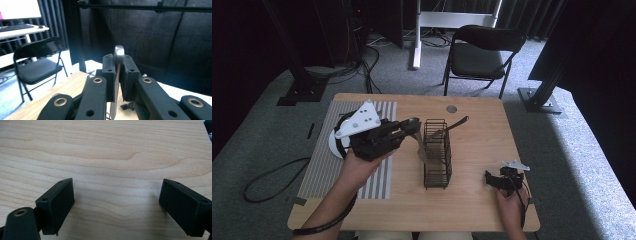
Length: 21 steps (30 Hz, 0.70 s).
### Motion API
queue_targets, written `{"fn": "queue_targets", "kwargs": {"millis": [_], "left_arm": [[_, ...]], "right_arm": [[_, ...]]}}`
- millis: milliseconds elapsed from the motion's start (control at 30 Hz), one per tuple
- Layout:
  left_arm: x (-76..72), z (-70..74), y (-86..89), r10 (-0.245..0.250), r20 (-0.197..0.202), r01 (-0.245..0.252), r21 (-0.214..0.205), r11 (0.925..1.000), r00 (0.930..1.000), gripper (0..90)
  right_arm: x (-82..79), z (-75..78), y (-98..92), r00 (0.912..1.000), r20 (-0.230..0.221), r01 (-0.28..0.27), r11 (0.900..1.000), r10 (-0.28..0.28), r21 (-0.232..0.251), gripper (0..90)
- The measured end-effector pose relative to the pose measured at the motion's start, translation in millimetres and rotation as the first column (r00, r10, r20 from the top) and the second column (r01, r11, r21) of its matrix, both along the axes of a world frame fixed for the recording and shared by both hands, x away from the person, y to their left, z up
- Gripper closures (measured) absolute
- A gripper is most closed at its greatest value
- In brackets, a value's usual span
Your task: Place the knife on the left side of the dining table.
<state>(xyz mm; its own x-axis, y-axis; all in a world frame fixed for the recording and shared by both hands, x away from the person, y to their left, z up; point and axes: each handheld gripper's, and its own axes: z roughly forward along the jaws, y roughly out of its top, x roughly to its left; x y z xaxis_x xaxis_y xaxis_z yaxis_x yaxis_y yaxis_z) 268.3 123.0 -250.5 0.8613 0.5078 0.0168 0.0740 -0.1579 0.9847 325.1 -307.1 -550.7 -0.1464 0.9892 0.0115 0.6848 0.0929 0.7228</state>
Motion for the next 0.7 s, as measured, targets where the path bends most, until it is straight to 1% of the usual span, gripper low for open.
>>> {"fn": "queue_targets", "kwargs": {"millis": [100, 233, 267, 333, 367, 433, 467, 567, 633, 667, 700], "left_arm": [[-1.2, -2.8, 12.8, 0.043, -0.007, -0.043, 0.007, 0.9990, 0.9990, 83.8], [-1.8, -9.4, 32.6, 0.097, -0.025, -0.097, -0.005, 0.9952, 0.9950, 83.7], [-2.0, -11.8, 37.2, 0.120, -0.030, -0.120, -0.007, 0.9928, 0.9924, 83.7], [-1.9, -17.3, 44.6, 0.171, -0.026, -0.171, 0.008, 0.9852, 0.9849, 83.7], [-1.5, -21.4, 48.7, 0.209, -0.026, -0.209, 0.016, 0.9778, 0.9775, 83.7], [-0.3, -27.8, 54.2, 0.251, -0.029, -0.250, 0.026, 0.9678, 0.9675, 83.7], [0.6, -33.1, 57.7, 0.284, -0.029, -0.283, 0.030, 0.9585, 0.9583, 83.7], [4.0, -47.0, 66.9, 0.338, -0.037, -0.336, 0.032, 0.9411, 0.9406, 83.7], [7.8, -59.3, 72.8, 0.382, -0.057, -0.380, 0.041, 0.9241, 0.9225, 83.7], [9.6, -65.8, 75.7, 0.397, -0.071, -0.395, 0.040, 0.9176, 0.9149, 83.7], [9.6, -65.8, 75.7, 0.397, -0.071, -0.395, 0.040, 0.9176, 0.9149, 83.7]], "right_arm": [[0.0, 0.0, 0.0, 1.0000, 0.000, 0.000, 1.0000, 0.000, 0.000, 11.9], [0.0, 0.0, 0.0, 1.0000, 0.000, 0.000, 1.0000, 0.000, 0.000, 11.9], [0.0, 0.0, 0.0, 1.0000, 0.000, 0.000, 1.0000, 0.000, 0.000, 12.0], [0.0, 0.0, 0.0, 1.0000, 0.000, 0.000, 1.0000, 0.000, 0.000, 11.9], [0.0, 0.1, 0.0, 1.0000, -0.001, -0.001, 1.0000, 0.001, 0.000, 11.9], [-0.1, 0.1, 0.0, 1.0000, -0.001, 0.000, 1.0000, 0.000, -0.001, 11.9], [-0.1, 0.1, -0.1, 1.0000, -0.001, -0.001, 1.0000, 0.001, -0.001, 12.0], [0.0, 0.1, 0.0, 1.0000, -0.001, 0.001, 1.0000, -0.001, 0.000, 11.9], [-0.1, 0.2, 0.0, 1.0000, -0.002, 0.000, 1.0000, 0.000, 0.000, 11.9], [-0.1, 0.1, 0.0, 1.0000, -0.001, 0.000, 1.0000, 0.000, 0.000, 11.9], [-0.1, 0.1, 0.0, 1.0000, -0.001, 0.000, 1.0000, 0.000, 0.000, 11.9]]}}
